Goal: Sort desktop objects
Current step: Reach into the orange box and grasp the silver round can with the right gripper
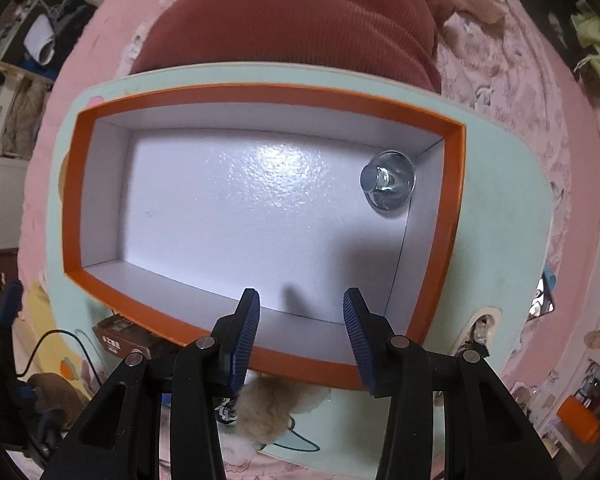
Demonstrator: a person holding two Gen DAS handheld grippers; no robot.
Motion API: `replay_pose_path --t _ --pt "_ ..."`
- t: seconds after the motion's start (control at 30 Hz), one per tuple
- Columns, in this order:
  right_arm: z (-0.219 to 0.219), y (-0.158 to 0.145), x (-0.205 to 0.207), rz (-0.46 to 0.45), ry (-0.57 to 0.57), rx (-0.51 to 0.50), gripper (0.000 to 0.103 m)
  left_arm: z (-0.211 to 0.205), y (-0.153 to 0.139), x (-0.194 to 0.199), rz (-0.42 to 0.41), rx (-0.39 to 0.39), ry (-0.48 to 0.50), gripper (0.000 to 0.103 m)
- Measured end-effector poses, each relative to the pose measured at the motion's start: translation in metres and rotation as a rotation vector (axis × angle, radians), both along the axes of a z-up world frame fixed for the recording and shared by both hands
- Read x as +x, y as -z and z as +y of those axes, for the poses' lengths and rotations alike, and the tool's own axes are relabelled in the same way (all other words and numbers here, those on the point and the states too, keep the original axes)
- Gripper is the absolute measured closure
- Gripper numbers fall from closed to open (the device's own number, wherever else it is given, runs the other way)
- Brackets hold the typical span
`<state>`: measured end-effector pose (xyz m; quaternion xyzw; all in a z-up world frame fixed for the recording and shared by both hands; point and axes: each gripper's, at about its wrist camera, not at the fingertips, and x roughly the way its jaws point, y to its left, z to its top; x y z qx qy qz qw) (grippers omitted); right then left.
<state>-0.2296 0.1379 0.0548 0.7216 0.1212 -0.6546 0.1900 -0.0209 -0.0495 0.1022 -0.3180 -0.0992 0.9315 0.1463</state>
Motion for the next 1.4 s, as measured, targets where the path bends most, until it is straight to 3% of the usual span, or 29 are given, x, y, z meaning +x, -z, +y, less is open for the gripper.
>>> replay_pose_path --t 0.1,0.23,0.3,0.33,0.4,0.5,0.73,0.83,0.9,1.07,1.17,1.27,1.4 --pt "0.001 -0.001 -0.008 0.004 0.01 -0.051 0.059 -0.008 -0.004 -0.008 0.027 -0.002 -0.022 0.0" --pt "0.007 -0.02 -0.017 0.112 0.044 -0.139 0.059 -0.02 0.001 -0.027 0.0 0.005 -0.062 0.0" --pt "0.009 -0.032 -0.023 0.161 0.042 -0.156 0.068 -0.024 0.006 -0.037 -0.018 0.009 -0.075 0.0" --pt "0.008 -0.037 -0.027 0.196 0.029 -0.137 0.076 -0.026 0.008 -0.041 -0.025 0.015 -0.081 0.0" --pt "0.002 -0.043 -0.034 0.252 0.004 -0.073 0.082 -0.028 0.011 -0.047 -0.034 0.03 -0.082 0.0" --pt "-0.009 -0.041 -0.035 0.289 -0.061 -0.008 0.082 -0.027 0.013 -0.052 -0.038 0.058 -0.07 0.0" --pt "-0.037 0.003 -0.028 0.433 -0.227 0.307 0.082 -0.02 0.017 -0.052 -0.048 0.09 -0.034 0.0" --pt "-0.036 0.029 -0.025 0.411 -0.261 0.36 0.08 -0.021 0.017 -0.049 -0.045 0.104 -0.03 0.0" --pt "-0.034 0.033 -0.023 0.451 -0.243 0.382 0.08 -0.023 0.016 -0.047 -0.041 0.114 -0.031 0.0" --pt "-0.022 0.011 -0.017 0.521 -0.114 0.238 0.081 -0.026 0.016 -0.047 -0.05 0.111 -0.034 0.0" --pt "-0.018 -0.027 0.011 0.644 -0.049 0.045 0.081 -0.026 0.018 -0.047 -0.068 0.077 -0.056 0.0" --pt "-0.002 -0.061 0.055 0.712 0.003 -0.176 0.081 -0.028 0.022 -0.046 -0.095 0.066 -0.085 0.0" --pt "0.018 -0.063 0.103 0.659 0.029 -0.355 0.081 -0.035 0.031 -0.037 -0.123 0.053 -0.15 0.0"
